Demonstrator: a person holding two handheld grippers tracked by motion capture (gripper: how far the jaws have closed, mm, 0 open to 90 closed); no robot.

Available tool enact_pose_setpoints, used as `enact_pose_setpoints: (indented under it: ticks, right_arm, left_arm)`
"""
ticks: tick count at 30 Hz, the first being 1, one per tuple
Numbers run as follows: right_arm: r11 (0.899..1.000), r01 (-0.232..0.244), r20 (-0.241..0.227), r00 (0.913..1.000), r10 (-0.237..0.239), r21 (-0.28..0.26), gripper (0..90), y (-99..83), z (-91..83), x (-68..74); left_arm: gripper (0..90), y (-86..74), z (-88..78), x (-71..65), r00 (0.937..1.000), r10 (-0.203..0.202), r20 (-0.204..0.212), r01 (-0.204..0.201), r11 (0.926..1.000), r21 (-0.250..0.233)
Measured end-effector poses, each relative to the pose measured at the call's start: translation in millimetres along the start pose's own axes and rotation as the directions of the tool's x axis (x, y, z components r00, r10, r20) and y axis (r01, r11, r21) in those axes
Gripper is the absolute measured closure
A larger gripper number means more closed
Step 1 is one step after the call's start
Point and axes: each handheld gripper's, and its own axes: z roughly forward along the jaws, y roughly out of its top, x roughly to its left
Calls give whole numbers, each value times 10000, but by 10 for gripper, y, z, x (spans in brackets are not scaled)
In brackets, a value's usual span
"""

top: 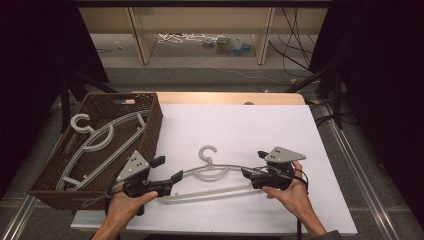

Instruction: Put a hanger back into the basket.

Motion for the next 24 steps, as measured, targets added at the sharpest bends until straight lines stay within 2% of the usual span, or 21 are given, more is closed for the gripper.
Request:
enact_pose_setpoints:
  ticks: [1, 4, 7, 8, 10, 13, 15, 17, 18, 20, 21, 22, 24]
  right_arm:
    - [10000, 17, 57, 10000, -17, -25, 171, 1, 13, -6]
    - [9997, -88, -86, 9999, 90, 213, 171, 2, 62, -25]
    - [9995, 40, -89, 10000, -37, 320, 171, 1, 115, -44]
    - [9979, 20, -297, 9996, -1, 648, 172, -1, 174, -54]
    - [9962, 161, -411, 9991, -127, 854, 183, -7, 237, -62]
    - [9894, 423, -602, 9976, -342, 1389, 209, -16, 324, -69]
    - [9859, 489, -609, 9974, -396, 1600, 214, -19, 356, -71]
    - [9757, 874, -619, 9952, -764, 2010, 254, -6, 435, -84]
    - [9738, 970, -575, 9946, -869, 2059, 260, -2, 473, -86]
    - [9620, 1187, -736, 9919, -1035, 2461, 285, 26, 529, -89]
    - [9620, 1187, -736, 9919, -1035, 2461, 285, 26, 529, -89]
    - [9527, 1358, -812, 9897, -1179, 2720, 316, 37, 606, -80]
    - [9450, 1511, -771, 9879, -1343, 2902, 339, 39, 683, -82]
  left_arm:
    - [200, -13, -1, -10, 9998, 175, 27, -175, 9998, 16]
    - [198, -62, -1, -57, 9995, 308, 119, -308, 9995, 63]
    - [196, -101, 9, -93, 9992, 380, 144, -383, 9991, 179]
    - [195, -123, 19, -102, 9978, 610, 260, -617, 9977, 277]
    - [195, -136, 33, -106, 9974, 674, 264, -683, 9971, 348]
    - [193, -160, 58, -101, 9976, 576, 375, -594, 9971, 475]
    - [192, -161, 52, -106, 9981, 575, 242, -587, 9968, 546]
    - [192, -159, 53, -98, 9984, 506, 250, -519, 9973, 527]
    - [192, -155, 54, -81, 9983, 538, 244, -551, 9970, 552]
    - [192, -161, 57, -82, 9984, 525, 217, -537, 9967, 601]
    - [192, -161, 57, -82, 9984, 525, 217, -537, 9967, 601]
    - [192, -172, 67, -83, 9981, 536, 307, -552, 9969, 553]
    - [191, -171, 64, -85, 9978, 596, 299, -614, 9962, 625]
